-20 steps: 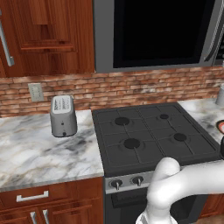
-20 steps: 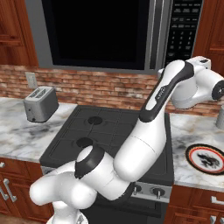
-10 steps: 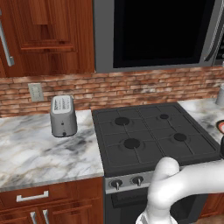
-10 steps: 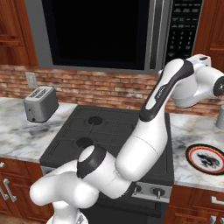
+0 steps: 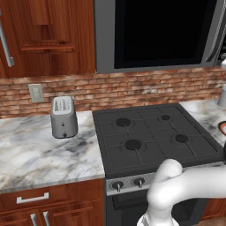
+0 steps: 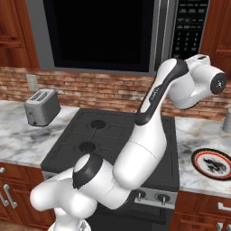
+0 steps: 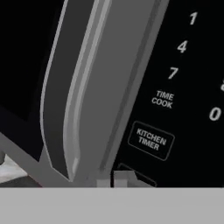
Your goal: Pick the potato from the counter and place it in the microwave. Then turn on the microwave.
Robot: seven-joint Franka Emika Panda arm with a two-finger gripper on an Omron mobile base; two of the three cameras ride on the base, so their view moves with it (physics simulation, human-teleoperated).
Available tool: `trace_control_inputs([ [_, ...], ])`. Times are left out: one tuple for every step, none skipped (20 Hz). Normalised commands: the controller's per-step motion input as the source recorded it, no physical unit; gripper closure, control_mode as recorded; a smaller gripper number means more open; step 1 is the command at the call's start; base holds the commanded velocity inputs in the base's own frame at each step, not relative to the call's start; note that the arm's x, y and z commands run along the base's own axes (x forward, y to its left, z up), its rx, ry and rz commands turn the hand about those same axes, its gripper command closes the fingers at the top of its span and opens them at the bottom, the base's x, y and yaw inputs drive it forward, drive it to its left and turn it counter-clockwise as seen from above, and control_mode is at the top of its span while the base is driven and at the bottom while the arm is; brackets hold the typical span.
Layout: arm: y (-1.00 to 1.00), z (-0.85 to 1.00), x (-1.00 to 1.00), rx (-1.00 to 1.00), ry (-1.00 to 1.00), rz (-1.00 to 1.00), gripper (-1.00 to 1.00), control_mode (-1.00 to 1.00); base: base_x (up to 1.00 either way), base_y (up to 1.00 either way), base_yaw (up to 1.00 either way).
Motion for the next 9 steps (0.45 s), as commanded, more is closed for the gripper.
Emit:
trace_control_inputs([
  [0.66, -0.08, 0.0, 0.0, 0.0, -0.21, 1.0, -1.0, 0.0, 0.0, 0.0],
  [0.67, -0.07, 0.03, 0.0, 0.0, -0.21, 1.0, -1.0, 0.0, 0.0, 0.0],
  [0.64, -0.07, 0.04, 0.0, 0.0, -0.21, 1.0, -1.0, 0.0, 0.0, 0.0],
  [0.63, -0.07, 0.09, 0.0, 0.0, -0.2, 1.0, -1.0, 0.0, 0.0, 0.0],
  [0.61, -0.06, 0.07, 0.0, 0.0, -0.2, 1.0, -1.0, 0.0, 0.0, 0.0],
  [0.56, -0.09, 0.07, 0.0, 0.0, -0.19, 1.0, -1.0, 0.0, 0.0, 0.0],
  [0.44, -0.06, 0.09, 0.0, 0.0, -0.19, 1.0, -1.0, 0.0, 0.0, 0.0],
  [0.42, -0.05, 0.06, 0.0, 0.0, -0.18, 1.0, -1.0, 0.0, 0.0, 0.0],
  [0.28, -0.04, 0.04, 0.0, 0.01, -0.17, 1.0, -1.0, 0.0, 0.0, 0.0],
])
